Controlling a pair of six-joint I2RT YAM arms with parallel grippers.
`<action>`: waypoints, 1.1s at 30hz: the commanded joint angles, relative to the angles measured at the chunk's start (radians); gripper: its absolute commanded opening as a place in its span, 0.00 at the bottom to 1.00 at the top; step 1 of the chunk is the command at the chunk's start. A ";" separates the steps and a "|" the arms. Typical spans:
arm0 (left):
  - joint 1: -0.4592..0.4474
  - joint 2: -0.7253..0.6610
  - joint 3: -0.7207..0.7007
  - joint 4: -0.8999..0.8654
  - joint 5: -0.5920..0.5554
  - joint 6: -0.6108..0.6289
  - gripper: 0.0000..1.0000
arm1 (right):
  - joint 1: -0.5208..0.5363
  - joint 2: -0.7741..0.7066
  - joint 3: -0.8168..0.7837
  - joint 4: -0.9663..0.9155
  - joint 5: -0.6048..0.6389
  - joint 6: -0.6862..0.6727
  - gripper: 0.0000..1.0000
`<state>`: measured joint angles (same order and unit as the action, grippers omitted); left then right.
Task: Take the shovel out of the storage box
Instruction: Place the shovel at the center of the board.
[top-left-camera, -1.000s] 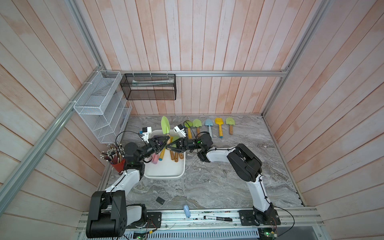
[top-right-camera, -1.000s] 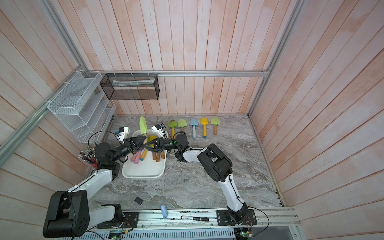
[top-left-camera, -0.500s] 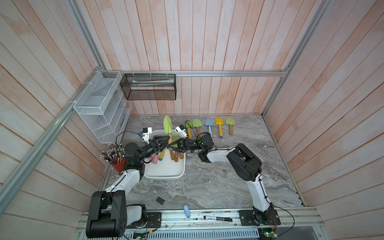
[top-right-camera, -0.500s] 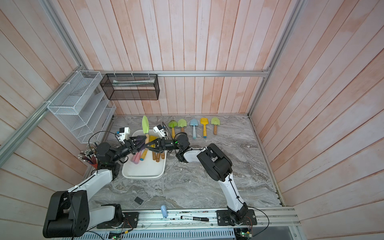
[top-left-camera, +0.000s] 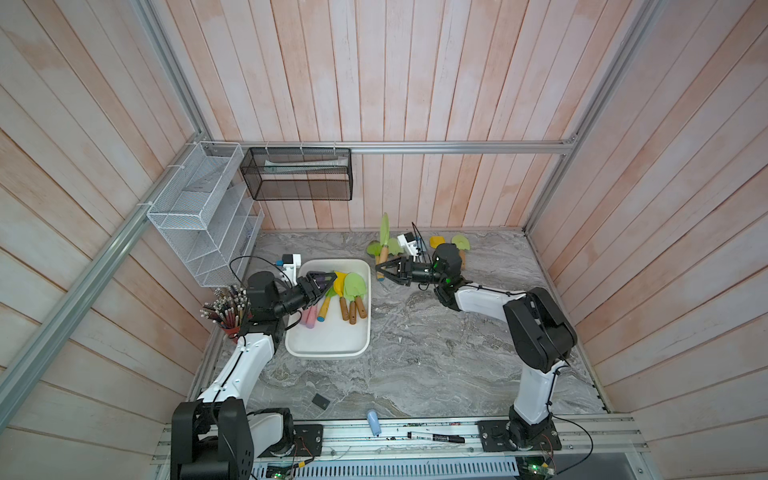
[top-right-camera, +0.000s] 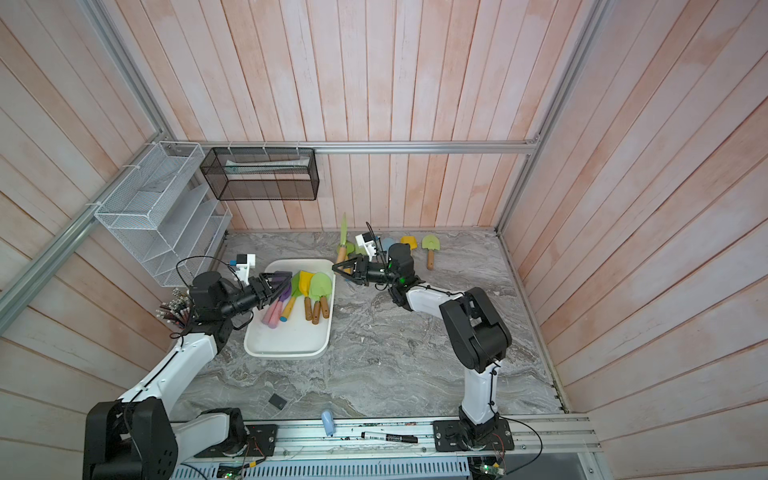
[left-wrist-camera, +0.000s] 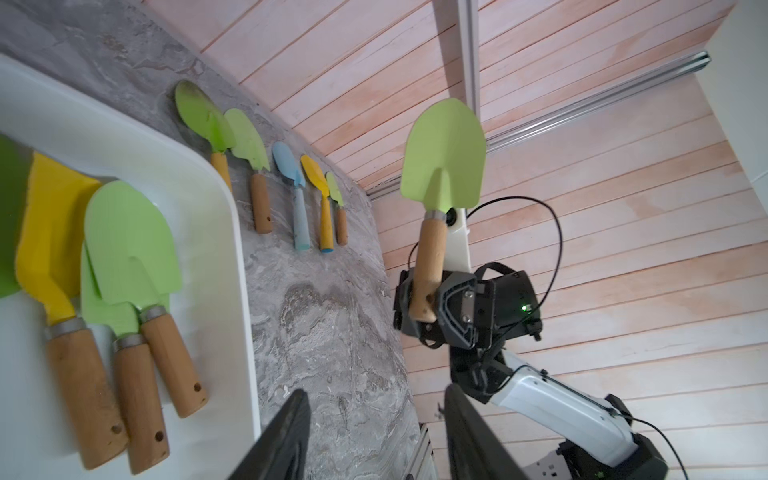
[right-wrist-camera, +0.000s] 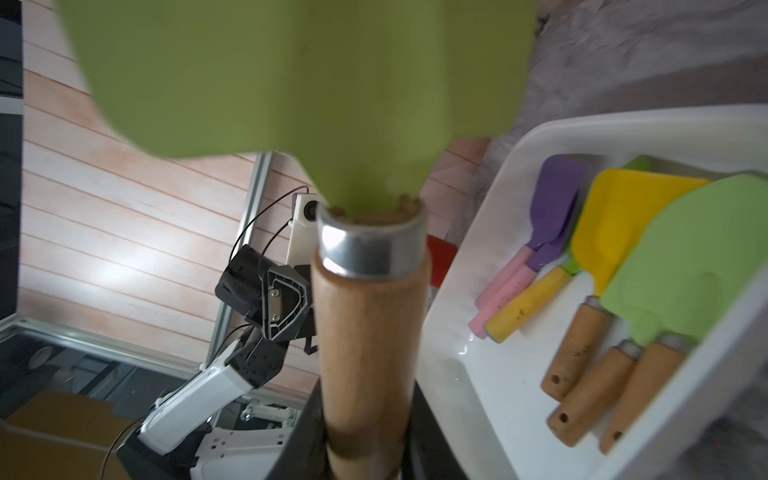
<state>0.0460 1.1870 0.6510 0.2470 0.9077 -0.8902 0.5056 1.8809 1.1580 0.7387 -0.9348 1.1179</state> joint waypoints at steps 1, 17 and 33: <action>-0.001 0.011 0.006 -0.119 -0.038 0.103 0.54 | -0.064 -0.030 0.047 -0.460 0.139 -0.308 0.17; -0.014 0.016 0.011 -0.253 -0.084 0.232 0.54 | -0.291 -0.028 0.195 -1.041 0.722 -0.697 0.17; -0.015 0.016 -0.020 -0.265 -0.078 0.264 0.54 | -0.429 0.166 0.375 -1.249 1.067 -0.846 0.17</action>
<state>0.0334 1.2060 0.6506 -0.0116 0.8291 -0.6502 0.0776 2.0033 1.4891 -0.4511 0.0578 0.3157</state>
